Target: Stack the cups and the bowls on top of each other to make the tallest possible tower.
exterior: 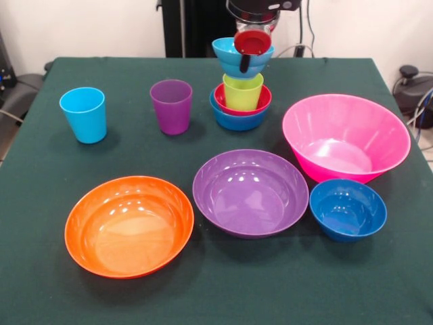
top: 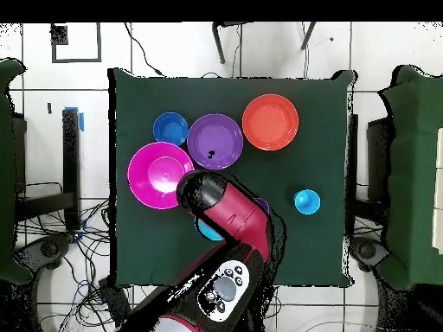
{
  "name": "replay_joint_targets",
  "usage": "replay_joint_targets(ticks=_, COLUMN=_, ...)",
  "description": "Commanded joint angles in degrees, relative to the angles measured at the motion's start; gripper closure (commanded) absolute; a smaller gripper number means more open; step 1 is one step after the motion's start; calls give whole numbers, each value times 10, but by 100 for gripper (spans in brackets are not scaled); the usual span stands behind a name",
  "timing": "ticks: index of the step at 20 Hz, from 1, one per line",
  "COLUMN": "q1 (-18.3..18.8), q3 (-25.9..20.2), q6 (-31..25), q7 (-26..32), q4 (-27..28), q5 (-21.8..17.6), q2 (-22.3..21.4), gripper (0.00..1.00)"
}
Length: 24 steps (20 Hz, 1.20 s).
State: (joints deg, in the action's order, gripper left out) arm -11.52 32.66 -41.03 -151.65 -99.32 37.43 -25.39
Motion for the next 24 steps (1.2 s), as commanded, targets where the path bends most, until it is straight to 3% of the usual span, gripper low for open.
replay_joint_targets(ticks=1, q1=11, q3=-47, q6=22, q7=-45, q4=5, q5=-46, q2=35, gripper=100)
replay_joint_targets(ticks=24, q1=7, q3=-42, q6=24, q7=-51, q4=18, q5=-44, q2=46, gripper=100)
